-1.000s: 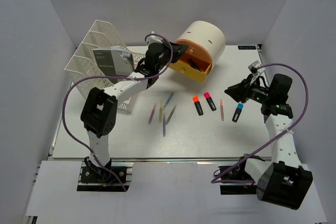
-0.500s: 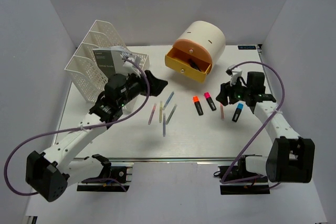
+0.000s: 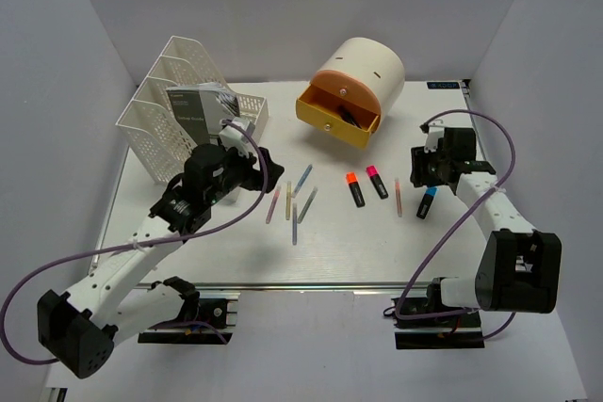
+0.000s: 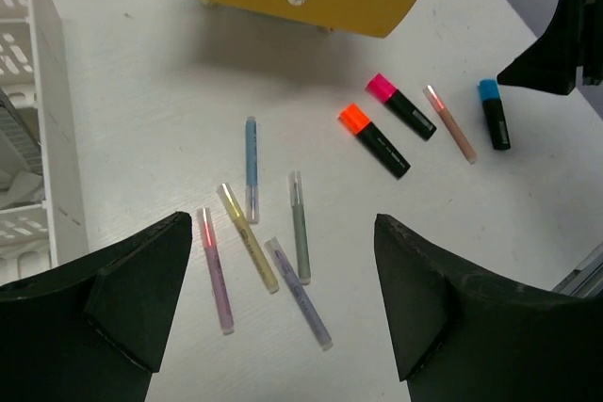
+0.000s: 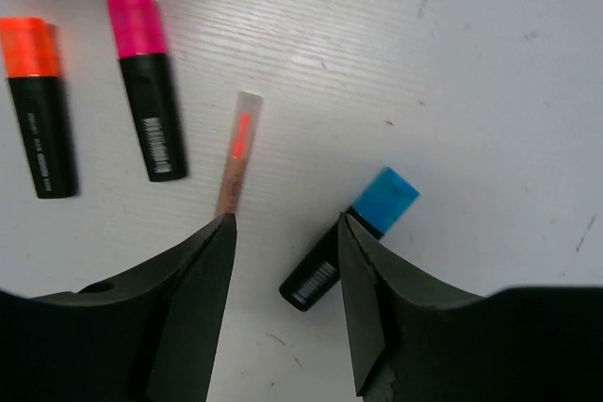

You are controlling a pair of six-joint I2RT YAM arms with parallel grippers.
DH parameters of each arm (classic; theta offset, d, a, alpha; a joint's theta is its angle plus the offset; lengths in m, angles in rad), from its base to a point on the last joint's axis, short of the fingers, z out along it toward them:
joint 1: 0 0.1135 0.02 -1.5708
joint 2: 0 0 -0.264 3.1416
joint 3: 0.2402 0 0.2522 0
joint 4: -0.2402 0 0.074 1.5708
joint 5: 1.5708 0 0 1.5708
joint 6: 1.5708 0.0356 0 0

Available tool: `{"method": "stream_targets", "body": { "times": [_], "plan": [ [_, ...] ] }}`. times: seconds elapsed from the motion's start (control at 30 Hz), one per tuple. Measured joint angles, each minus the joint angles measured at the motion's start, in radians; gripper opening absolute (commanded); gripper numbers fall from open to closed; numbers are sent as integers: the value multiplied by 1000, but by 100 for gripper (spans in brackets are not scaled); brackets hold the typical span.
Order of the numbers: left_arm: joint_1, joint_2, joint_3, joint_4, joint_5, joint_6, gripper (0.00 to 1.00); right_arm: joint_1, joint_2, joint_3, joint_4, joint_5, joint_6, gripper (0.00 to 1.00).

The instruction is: Organize the desk

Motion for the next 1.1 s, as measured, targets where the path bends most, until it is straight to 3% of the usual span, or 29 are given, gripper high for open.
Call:
{"method": "stream_targets", "body": {
  "times": [0.37, 0.6, 1.1],
  "plan": [
    [0, -105, 0, 0, -26, 16, 89, -95, 19, 5, -121, 63, 112, 58],
    [0, -99, 0, 0, -27, 17, 90, -102, 125, 4, -115, 108, 177, 61],
    [0, -62, -2, 0, -27, 17, 90, -102, 182, -47, -24, 238, 284, 61]
  ]
}}
